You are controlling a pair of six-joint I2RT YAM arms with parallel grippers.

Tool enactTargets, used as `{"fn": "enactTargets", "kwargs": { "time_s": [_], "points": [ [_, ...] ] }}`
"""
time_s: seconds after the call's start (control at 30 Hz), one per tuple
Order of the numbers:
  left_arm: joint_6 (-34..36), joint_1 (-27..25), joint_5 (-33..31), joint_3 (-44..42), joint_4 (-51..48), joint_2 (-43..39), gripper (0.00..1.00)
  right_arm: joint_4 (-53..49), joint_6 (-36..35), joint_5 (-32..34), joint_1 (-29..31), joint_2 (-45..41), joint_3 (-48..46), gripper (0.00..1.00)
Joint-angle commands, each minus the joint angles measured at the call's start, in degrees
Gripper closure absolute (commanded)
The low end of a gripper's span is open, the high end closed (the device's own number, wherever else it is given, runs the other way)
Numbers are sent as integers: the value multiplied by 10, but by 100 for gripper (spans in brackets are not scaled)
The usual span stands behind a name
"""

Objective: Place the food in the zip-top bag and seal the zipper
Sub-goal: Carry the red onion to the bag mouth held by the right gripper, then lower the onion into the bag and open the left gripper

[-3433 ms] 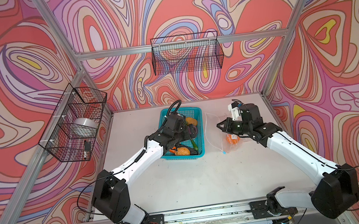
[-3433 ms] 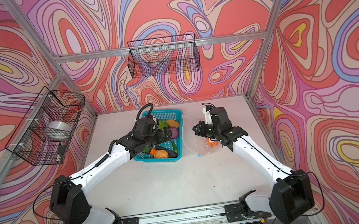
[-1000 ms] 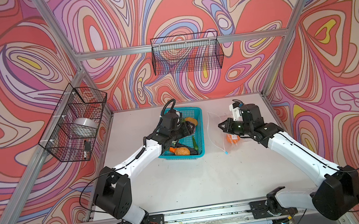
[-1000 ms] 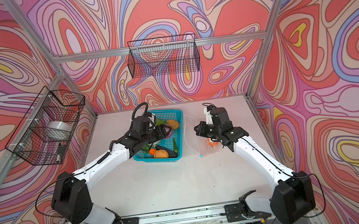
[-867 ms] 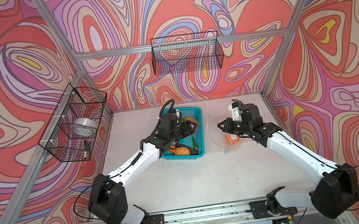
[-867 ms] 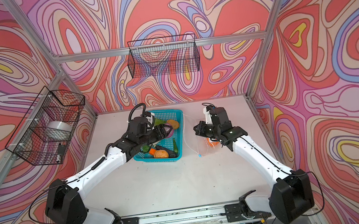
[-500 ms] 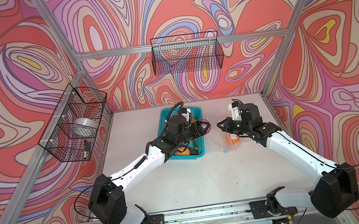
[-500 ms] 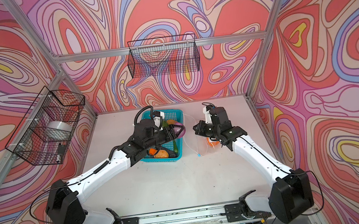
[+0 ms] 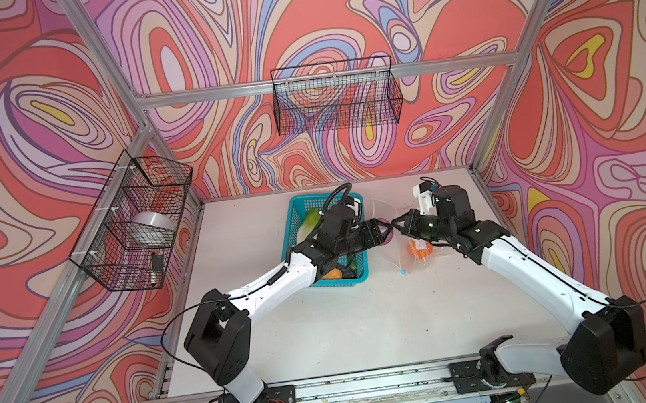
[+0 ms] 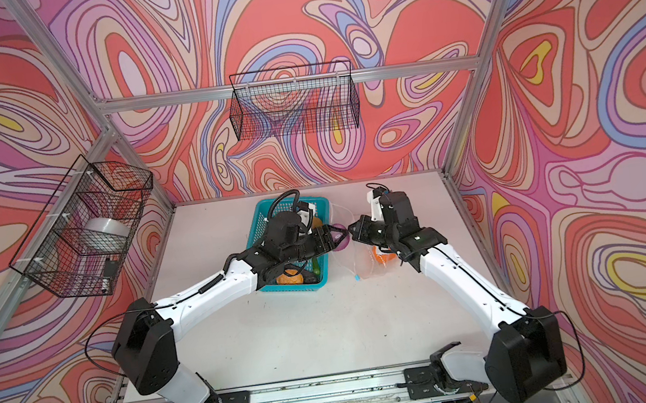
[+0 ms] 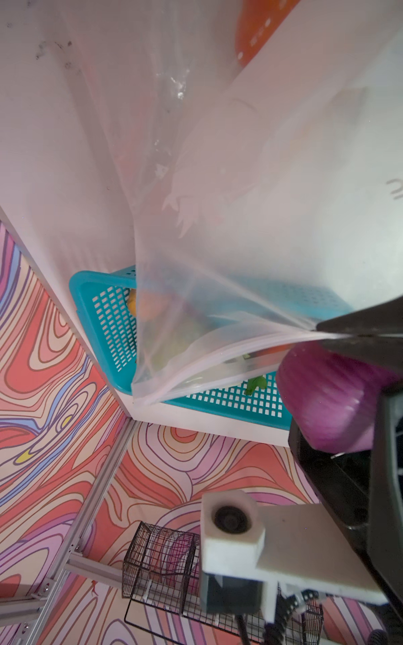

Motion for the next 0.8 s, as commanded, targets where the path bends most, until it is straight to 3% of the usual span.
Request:
{"fn": "enactTargets", "kwargs": {
  "time_s": [0.0,0.37,0.6,0.77],
  "points": [
    [30,0,-37,37,-48,19,48,13,6,-18,0,-19,-5,100],
    [89,-4,-103,94,-165,56,43,25,22,-43,0,-18,-7,100],
    [93,-6,-100,97,-186,61,37,30,24,-44,0,-10,-9,100],
    [94,-6,-98,102,-190,61,26,29,23,-43,0,-10,-11,100]
  ]
}}
